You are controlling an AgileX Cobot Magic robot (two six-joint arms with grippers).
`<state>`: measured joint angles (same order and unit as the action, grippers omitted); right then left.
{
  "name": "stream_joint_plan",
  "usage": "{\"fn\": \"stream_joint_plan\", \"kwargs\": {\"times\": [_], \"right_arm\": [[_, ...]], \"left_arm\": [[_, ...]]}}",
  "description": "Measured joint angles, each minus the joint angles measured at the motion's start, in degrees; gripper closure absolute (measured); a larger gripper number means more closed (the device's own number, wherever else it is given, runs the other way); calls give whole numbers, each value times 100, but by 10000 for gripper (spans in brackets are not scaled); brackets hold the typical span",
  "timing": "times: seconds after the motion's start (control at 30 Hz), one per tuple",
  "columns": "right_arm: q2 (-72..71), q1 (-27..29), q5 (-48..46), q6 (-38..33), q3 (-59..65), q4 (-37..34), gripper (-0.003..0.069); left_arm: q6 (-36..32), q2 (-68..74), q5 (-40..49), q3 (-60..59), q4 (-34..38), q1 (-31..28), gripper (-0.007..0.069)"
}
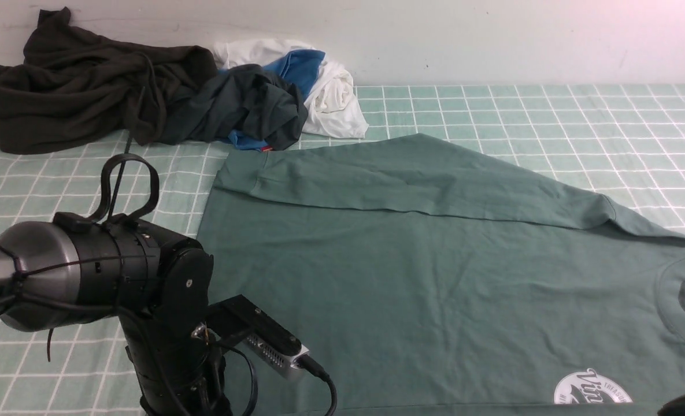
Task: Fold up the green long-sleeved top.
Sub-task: Use the left arm to clamp the cuff closest to it, then use the left arm to drag and place the cuff at the centered position on the left edge of the fabric
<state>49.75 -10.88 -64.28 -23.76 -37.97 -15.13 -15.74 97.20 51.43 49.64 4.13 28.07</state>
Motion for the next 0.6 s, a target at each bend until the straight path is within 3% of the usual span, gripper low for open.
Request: {"fn": "stream_joint_plan", "kwargs": {"times": [0.1,0.4,0.6], "right_arm": [[0,0,59,2,0,5,673],[0,0,395,70,0,152,673],[0,0,621,659,0,653,673]], "left_arm": [[-126,-24,314,270,-26,0,595],[-176,3,1228,2528,-806,0,596],[-181,740,1605,3965,-1038,-121,594]]}}
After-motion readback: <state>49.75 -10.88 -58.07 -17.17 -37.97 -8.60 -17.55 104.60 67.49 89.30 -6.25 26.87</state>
